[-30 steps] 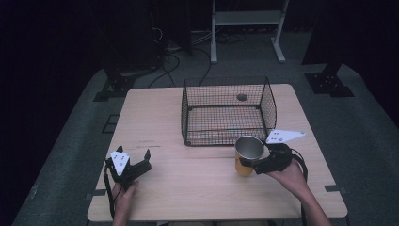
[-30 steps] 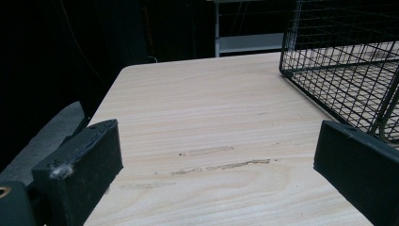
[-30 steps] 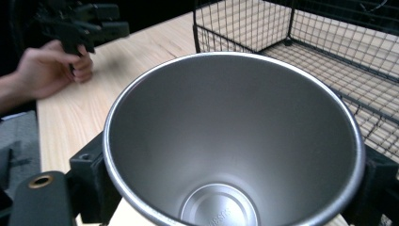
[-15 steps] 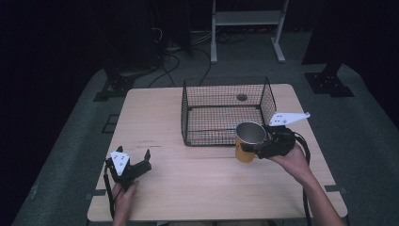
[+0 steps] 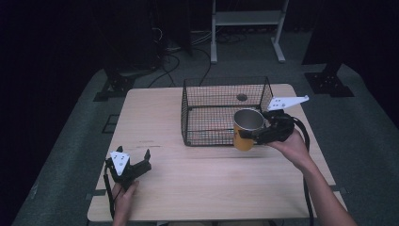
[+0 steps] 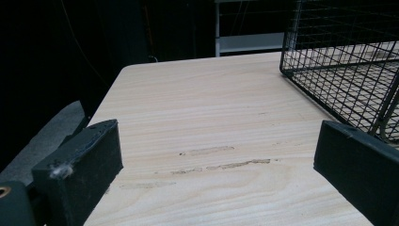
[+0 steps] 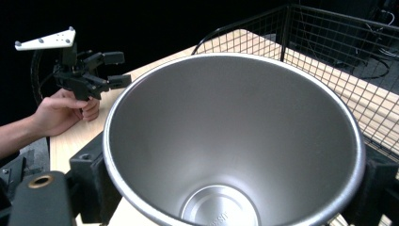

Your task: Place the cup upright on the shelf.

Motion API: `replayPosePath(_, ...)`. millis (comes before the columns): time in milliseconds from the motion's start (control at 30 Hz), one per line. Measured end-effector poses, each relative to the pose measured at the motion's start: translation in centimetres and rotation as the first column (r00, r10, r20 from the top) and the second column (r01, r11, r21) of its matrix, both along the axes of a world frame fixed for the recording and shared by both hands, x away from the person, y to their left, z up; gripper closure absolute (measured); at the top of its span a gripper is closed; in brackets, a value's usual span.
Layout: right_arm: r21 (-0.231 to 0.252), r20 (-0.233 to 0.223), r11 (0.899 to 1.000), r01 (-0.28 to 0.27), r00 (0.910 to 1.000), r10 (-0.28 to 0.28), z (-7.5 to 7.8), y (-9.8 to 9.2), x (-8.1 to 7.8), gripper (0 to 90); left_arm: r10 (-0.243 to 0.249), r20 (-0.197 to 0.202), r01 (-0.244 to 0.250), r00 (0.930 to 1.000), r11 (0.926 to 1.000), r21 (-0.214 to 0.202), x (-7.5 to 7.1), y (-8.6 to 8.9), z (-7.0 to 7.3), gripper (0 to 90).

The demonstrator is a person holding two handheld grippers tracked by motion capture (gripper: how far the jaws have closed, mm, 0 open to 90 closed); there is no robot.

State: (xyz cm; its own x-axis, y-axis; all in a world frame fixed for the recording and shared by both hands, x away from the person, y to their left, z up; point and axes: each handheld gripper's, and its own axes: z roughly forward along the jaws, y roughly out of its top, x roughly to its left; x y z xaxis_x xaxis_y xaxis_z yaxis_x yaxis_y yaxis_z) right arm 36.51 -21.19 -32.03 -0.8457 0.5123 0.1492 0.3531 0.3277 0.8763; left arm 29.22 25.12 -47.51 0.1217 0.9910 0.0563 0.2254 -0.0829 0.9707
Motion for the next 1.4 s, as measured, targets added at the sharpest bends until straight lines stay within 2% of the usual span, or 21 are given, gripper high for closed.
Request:
replayPosePath(400, -0.022, -0.001, 1.000, -0.003, 1.0000, 0.003, 1.5, 1.1, 2.3, 12.7, 0.000, 0.000, 0.000, 1.0000, 1.0000, -0.002, 0.0, 0.0, 0.0, 0.8)
replayPosePath(1067, -0.058, -0.019, 0.998, 0.022, 0.9995, -0.023, 2.4, 2.3, 6.2, 12.7, 0.000, 0.001, 0.000, 1.0000, 1.0000, -0.002, 0.0, 0.1, 0.0, 0.8)
replayPosePath(1400, -0.077, -0.029, 0.997, 0.025, 0.9992, -0.028, 2.2, 3.0, 7.8, 12.7, 0.002, 0.000, -0.002, 1.0000, 1.0000, -0.008, 0.0, 0.1, 0.0, 0.8)
